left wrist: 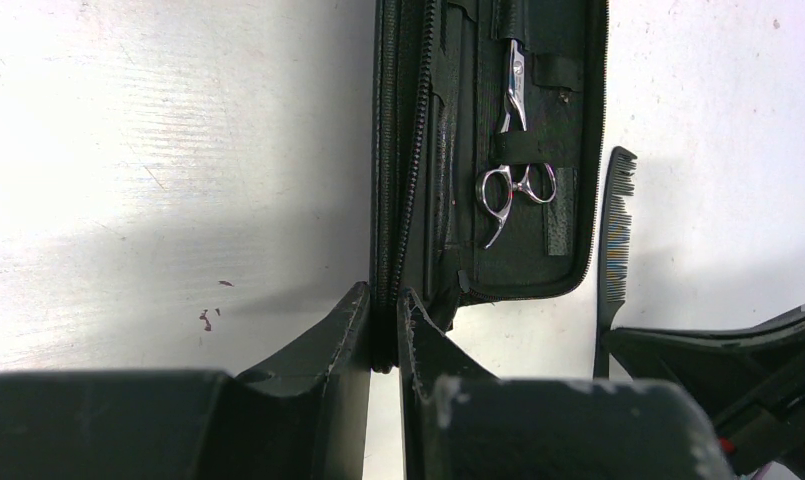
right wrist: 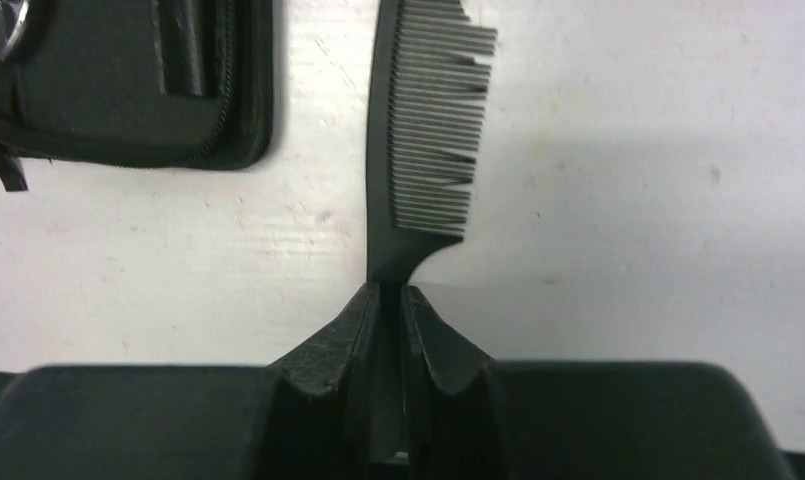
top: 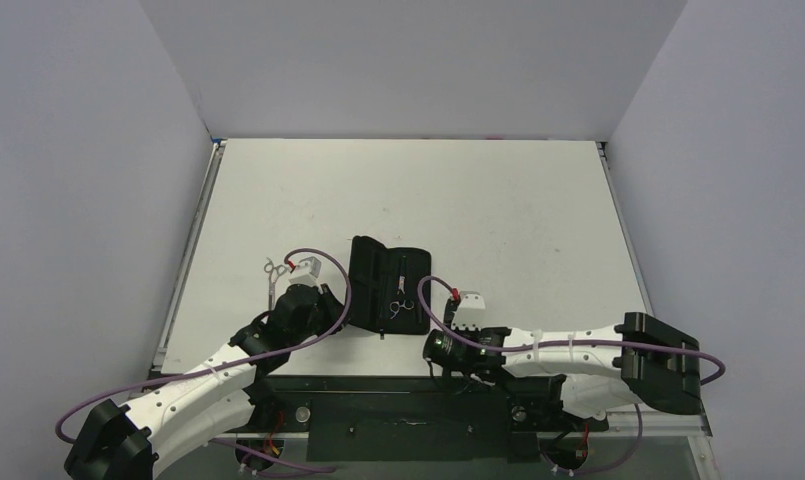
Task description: Sort the hair-cutting tools
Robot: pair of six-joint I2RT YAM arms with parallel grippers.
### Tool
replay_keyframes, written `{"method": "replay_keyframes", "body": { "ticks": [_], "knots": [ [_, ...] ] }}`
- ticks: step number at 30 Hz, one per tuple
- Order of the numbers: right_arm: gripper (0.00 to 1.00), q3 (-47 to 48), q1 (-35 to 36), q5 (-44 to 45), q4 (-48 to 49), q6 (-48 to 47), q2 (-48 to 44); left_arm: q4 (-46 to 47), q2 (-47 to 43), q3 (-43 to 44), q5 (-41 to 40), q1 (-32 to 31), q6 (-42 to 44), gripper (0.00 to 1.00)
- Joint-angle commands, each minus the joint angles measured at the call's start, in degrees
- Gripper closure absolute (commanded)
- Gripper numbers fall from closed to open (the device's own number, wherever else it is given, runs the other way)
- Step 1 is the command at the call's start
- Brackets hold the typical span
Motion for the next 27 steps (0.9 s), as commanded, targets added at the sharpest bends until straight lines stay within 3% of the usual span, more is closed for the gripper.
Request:
{"method": "replay_keyframes", "body": {
  "ticks": [1, 5, 9, 17, 22, 27],
  "knots": [
    [0.93, -1.60, 2.29, -2.97, -8.51, 4.63, -3.02, 0.55, -0.06, 0.21, -0.58, 0.00, -0.19, 1.00],
    [0.91, -0.83, 3.75, -2.38, -10.43, 5.10, -4.66, 0.85, 0.31, 0.26, -0.49, -0.04, -0.31, 1.00],
    [0.74, 0.70, 4.08, -1.05, -11.93, 5.26, -5.91, 1.09, 0.51, 0.24, -0.57, -0.05, -0.54, 1.00],
    [0.62, 5.73, 3.59, 4.15, -12.14, 3.59, -5.99, 0.92, 0.36, 0.46, -0.35, -0.08, -0.84, 1.00],
    [0.61, 7.73, 0.10, 2.59, -10.42, -2.08, -2.92, 0.88, -0.11, 0.15, -0.49, -0.04, -1.02, 1.00],
    [0.68, 7.92, -3.44, -1.76, -7.07, -5.69, 1.29, 0.85, 0.16, 0.31, -0.49, -0.09, -1.01, 1.00]
  ]
}}
